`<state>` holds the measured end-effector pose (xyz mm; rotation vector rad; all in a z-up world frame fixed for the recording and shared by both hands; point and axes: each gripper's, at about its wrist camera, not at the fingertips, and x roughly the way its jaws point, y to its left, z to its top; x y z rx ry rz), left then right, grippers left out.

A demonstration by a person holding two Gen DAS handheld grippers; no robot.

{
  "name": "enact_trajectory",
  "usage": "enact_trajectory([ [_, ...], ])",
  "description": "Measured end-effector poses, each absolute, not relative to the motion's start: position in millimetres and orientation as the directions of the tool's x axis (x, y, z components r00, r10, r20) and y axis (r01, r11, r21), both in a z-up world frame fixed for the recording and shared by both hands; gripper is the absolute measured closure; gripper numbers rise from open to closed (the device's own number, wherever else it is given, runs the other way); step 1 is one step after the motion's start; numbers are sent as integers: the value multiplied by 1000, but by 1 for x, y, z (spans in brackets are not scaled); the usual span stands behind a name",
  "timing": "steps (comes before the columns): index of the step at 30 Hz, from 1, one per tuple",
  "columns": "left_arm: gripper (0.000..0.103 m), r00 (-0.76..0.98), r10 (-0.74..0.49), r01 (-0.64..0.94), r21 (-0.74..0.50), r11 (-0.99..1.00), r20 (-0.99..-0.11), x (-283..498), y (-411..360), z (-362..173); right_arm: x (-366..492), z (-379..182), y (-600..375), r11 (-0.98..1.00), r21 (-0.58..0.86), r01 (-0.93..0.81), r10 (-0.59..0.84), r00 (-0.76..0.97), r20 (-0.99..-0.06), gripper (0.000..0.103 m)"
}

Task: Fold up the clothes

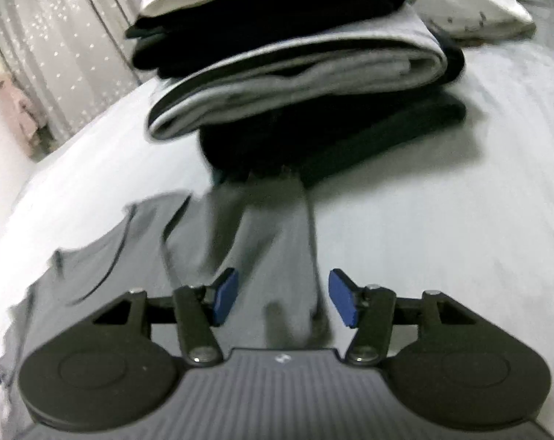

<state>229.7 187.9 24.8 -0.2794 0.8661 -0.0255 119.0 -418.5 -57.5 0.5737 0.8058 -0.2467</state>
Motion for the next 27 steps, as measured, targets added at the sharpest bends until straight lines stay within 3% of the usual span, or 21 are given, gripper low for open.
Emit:
enact_trajectory([
  [8, 47, 607, -155, -42, -226, 973, -780, 150, 176, 35, 31, -64, -412, 776, 463, 428, 94, 648, -756, 34],
  [17, 48, 501, -260, 34, -282, 959, -825, 73, 188, 5, -53, -75, -389, 836, 448, 318, 208, 572, -794, 34],
  [22, 54, 446, -278, 176, -221, 959, -850, 39, 175, 2, -92, -73, -369, 874, 428, 230, 264, 516, -815, 35],
  [24, 54, 433, -240, 236, -147, 961, -869, 28, 165, 1, -110, -70, -353, 919, 356, 168, 236, 488, -840, 36],
  [26, 54, 421, -214, 279, -99, 955, -881, 17, 158, 0, -121, -66, -342, 942, 311, 130, 218, 466, -857, 41],
  [27, 54, 416, -206, 295, -83, 952, -886, 12, 156, -1, -127, -65, -339, 942, 315, 112, 234, 453, -860, 48],
])
